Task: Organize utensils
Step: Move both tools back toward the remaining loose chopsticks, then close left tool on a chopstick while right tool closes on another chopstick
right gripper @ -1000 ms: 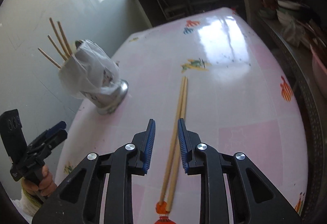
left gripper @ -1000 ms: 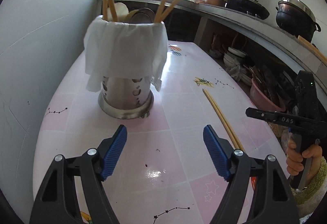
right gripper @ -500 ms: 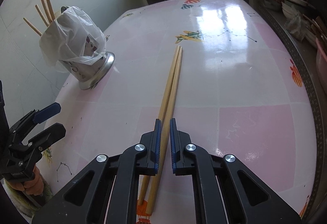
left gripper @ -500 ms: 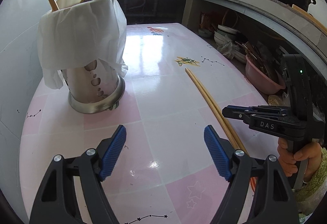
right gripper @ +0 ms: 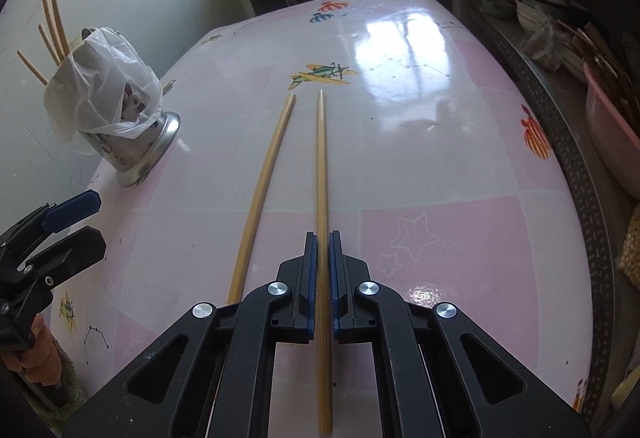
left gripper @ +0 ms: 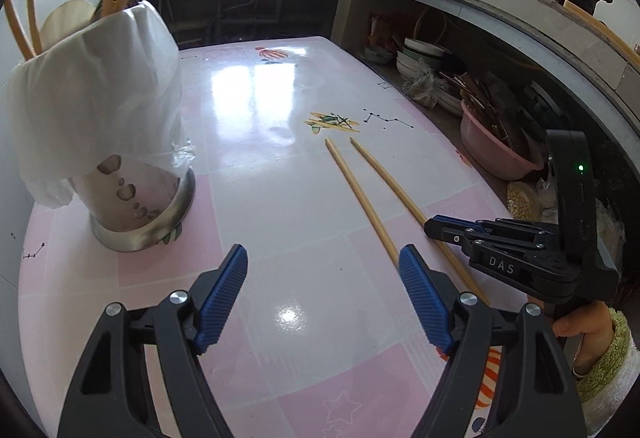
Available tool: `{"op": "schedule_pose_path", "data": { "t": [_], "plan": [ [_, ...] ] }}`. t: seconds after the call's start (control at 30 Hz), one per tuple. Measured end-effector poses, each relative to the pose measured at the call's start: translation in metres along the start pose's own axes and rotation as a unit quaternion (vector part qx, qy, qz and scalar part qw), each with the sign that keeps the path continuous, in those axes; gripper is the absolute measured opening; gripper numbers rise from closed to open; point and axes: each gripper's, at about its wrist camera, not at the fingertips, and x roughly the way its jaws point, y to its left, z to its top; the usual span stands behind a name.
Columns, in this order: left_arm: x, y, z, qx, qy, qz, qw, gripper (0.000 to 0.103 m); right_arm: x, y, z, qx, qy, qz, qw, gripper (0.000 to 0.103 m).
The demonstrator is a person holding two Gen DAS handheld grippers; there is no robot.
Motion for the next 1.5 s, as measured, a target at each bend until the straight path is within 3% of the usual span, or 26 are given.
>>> {"op": "schedule_pose_path", "data": {
  "t": [0.2, 0.4, 0.57, 0.7, 0.8, 0.93, 1.1, 1.27, 1.5],
  "plan": [
    [0.040, -0.021, 0.013, 0.006, 0.041, -0.031, 0.9987, 0.057, -0.003, -0.009, -0.003, 0.019, -0.003, 0.014, 1.000, 0.004],
    [0.072, -0.041, 0.016, 0.044, 0.055, 0.016, 0.9974, 0.040, -0.003, -0.014, -0.001, 0.030, -0.002, 0.030, 0.999, 0.004],
    [0.082, -0.045, 0.017, 0.053, 0.053, 0.033, 0.9966, 0.030, -0.003, -0.016, -0.002, 0.036, -0.002, 0.040, 0.999, 0.004],
    [0.087, -0.046, 0.019, 0.055, 0.062, 0.056, 0.9950, 0.009, -0.003, -0.019, -0.002, 0.041, -0.002, 0.047, 0.998, 0.004],
    [0.086, -0.041, 0.018, 0.045, 0.060, 0.061, 0.9953, 0.001, -0.003, -0.020, -0.002, 0.046, 0.000, 0.052, 0.998, 0.004],
    [0.082, -0.033, 0.017, 0.025, 0.067, 0.060, 0.9956, 0.000, -0.003, -0.020, -0.003, 0.047, 0.002, 0.054, 0.997, 0.004],
    [0.075, -0.027, 0.021, -0.011, 0.065, 0.023, 0.9975, 0.000, -0.003, -0.021, -0.003, 0.055, 0.004, 0.060, 0.997, 0.004],
    [0.079, -0.041, 0.027, 0.012, 0.064, 0.016, 0.9977, 0.020, -0.003, -0.022, -0.003, 0.059, 0.005, 0.063, 0.996, 0.004],
    [0.097, -0.052, 0.030, 0.035, 0.066, 0.036, 0.9966, 0.021, -0.004, -0.024, -0.003, 0.059, 0.005, 0.066, 0.996, 0.004]
  ]
}}
